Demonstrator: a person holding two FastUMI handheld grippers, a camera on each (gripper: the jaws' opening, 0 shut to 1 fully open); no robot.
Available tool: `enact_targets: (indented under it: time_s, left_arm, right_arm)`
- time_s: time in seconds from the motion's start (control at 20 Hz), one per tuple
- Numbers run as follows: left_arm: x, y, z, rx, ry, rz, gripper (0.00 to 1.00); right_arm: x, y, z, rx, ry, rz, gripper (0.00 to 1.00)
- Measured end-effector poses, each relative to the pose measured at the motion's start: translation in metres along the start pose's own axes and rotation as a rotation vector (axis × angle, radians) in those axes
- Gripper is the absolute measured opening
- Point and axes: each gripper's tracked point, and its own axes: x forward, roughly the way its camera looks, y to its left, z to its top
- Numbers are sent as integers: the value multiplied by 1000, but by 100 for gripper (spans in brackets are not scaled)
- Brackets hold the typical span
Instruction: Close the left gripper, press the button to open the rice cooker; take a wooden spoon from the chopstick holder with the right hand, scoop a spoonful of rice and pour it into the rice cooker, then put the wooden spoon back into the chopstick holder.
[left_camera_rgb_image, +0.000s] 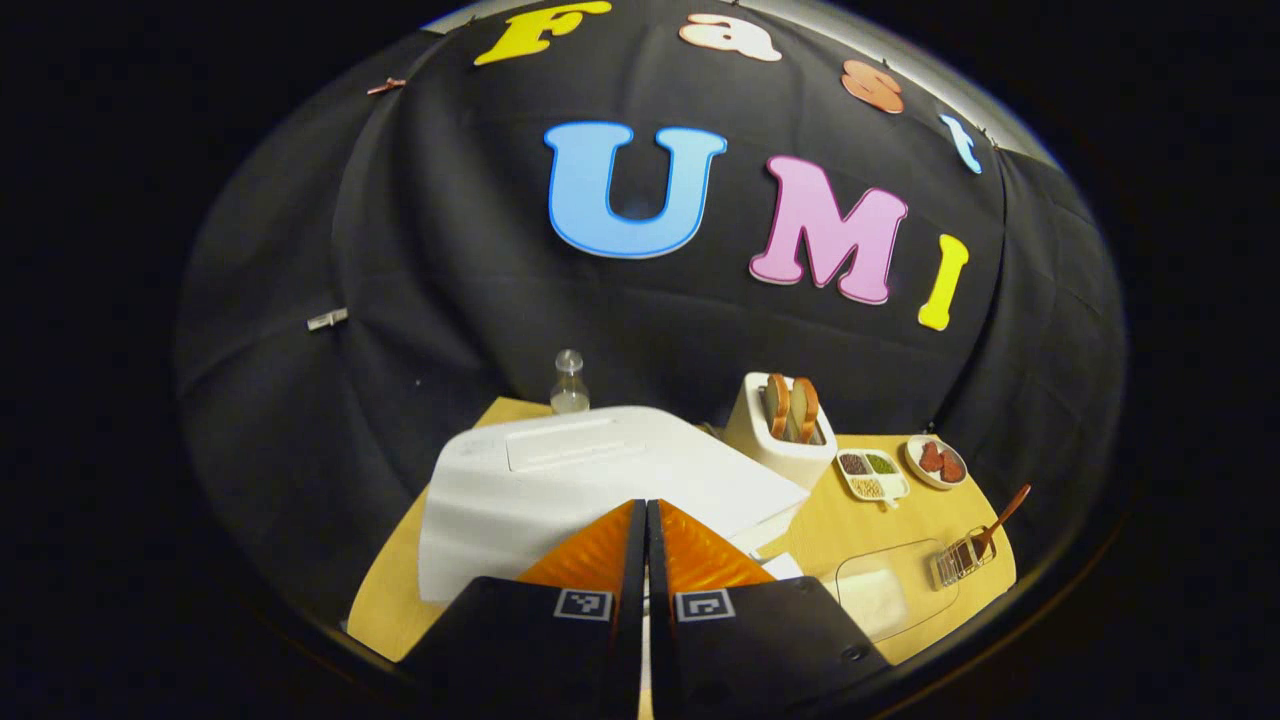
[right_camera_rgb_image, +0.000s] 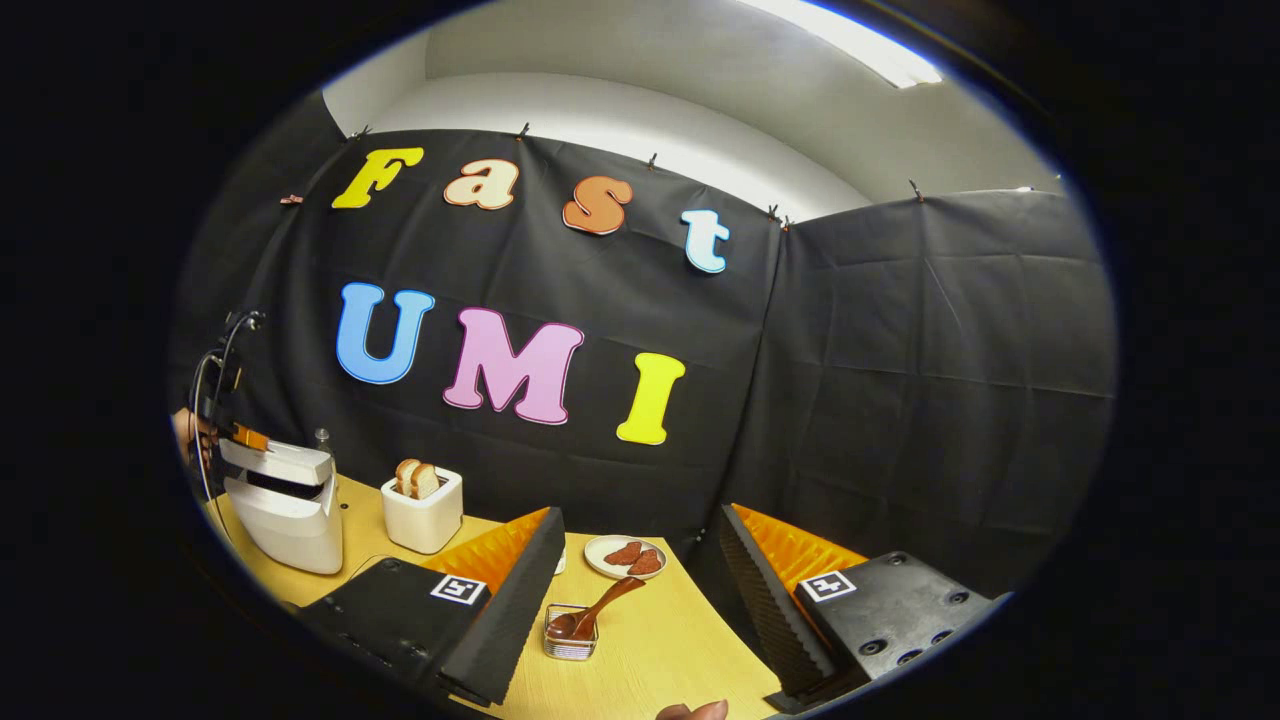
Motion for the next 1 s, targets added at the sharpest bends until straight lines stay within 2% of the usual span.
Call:
enact_targets:
  time_s: [0.15,0.25,0.3,0.35,0.4,0.45,0.5,0.55,0.8,1.0]
  left_arm:
    - [-7,4,28,2,-98,21,10]
    - [-19,-1,48,-13,-178,0,17]
    - [-24,-3,57,-18,-219,-5,36]
    - [-29,-3,66,-18,-261,-5,39]
    - [-33,-2,73,-15,-296,3,70]
    - [-43,1,74,-12,-313,22,80]
    - [-44,2,77,-14,-325,28,95]
    - [-49,4,74,-20,-325,43,97]
    - [-75,14,52,-97,-309,86,95]
    - [-101,1,35,-133,-322,99,96]
  right_arm:
    - [1,0,1,-3,-5,2,98]
    - [1,-3,0,-7,-8,-3,98]
    - [0,-5,-1,-7,-6,-6,98]
    - [-1,-7,-3,-5,-2,-10,98]
    - [-1,-8,-5,-2,3,-14,98]
    - [-1,-10,-7,2,7,-16,98]
    - [-2,-12,-8,5,11,-21,98]
    - [-1,-15,-10,8,12,-24,98]
    - [-2,-23,-19,8,25,-39,98]
    - [2,-16,-34,40,41,5,98]
